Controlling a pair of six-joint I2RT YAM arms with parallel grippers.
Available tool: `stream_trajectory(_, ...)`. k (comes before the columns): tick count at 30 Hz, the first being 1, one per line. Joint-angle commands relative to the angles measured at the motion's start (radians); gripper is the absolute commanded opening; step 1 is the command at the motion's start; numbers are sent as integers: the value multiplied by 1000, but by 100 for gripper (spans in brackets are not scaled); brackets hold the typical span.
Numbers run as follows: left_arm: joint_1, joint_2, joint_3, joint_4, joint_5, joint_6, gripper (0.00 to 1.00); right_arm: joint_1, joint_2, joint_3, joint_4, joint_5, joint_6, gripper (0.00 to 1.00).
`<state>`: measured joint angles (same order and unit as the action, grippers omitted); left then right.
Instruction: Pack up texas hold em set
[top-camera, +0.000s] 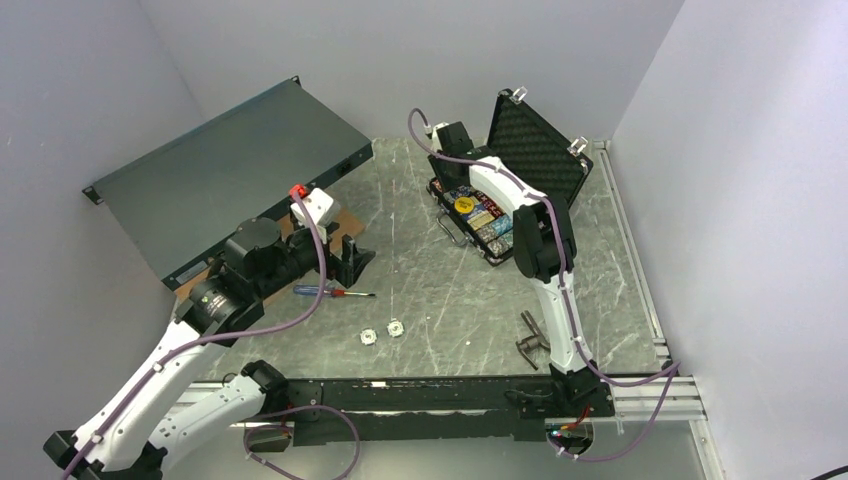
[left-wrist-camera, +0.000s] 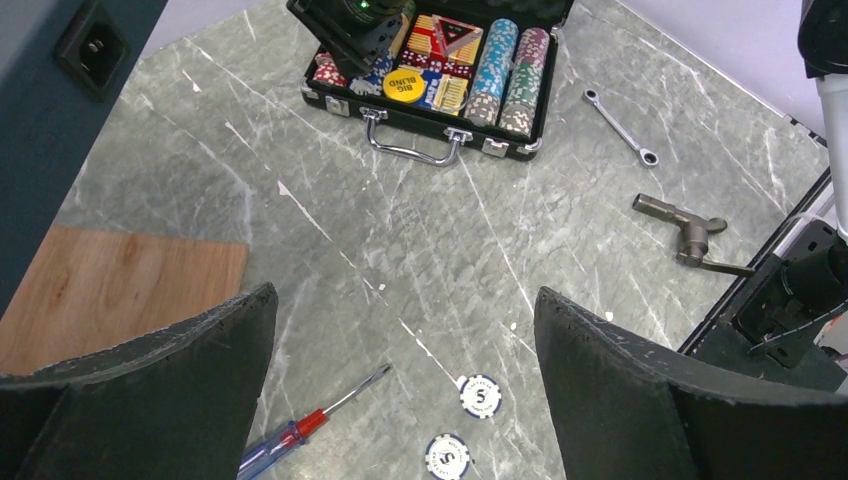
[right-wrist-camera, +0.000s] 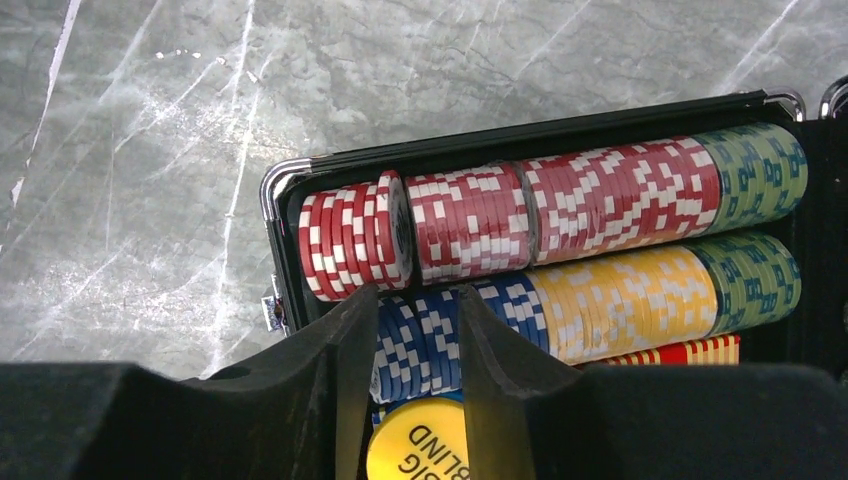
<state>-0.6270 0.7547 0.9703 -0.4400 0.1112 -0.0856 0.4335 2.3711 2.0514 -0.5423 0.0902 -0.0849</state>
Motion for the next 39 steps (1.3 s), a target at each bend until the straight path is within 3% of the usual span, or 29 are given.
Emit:
stream_trajectory(1, 4, 12, 4, 28, 32, 21, 99, 13, -96, -45, 57, 19, 24, 39)
stream_trajectory(6, 3, 27, 7, 24, 40, 20, 100, 11, -115, -44, 85, 1, 20, 39)
stream_trajectory(10, 3, 35, 5, 24, 41, 19, 99, 13, -97, 7, 78, -16, 31, 31)
stream_trajectory(22, 4, 48, 6, 20, 43, 23, 99, 11, -25, 75, 105, 8, 30, 27)
stream_trajectory(33, 3, 47, 4, 21, 50, 21, 99, 12, -35, -101, 180, 35, 42, 11)
stream_trajectory(39, 3, 52, 5, 21, 54, 21, 99, 11, -48, -47, 144, 40, 38, 8)
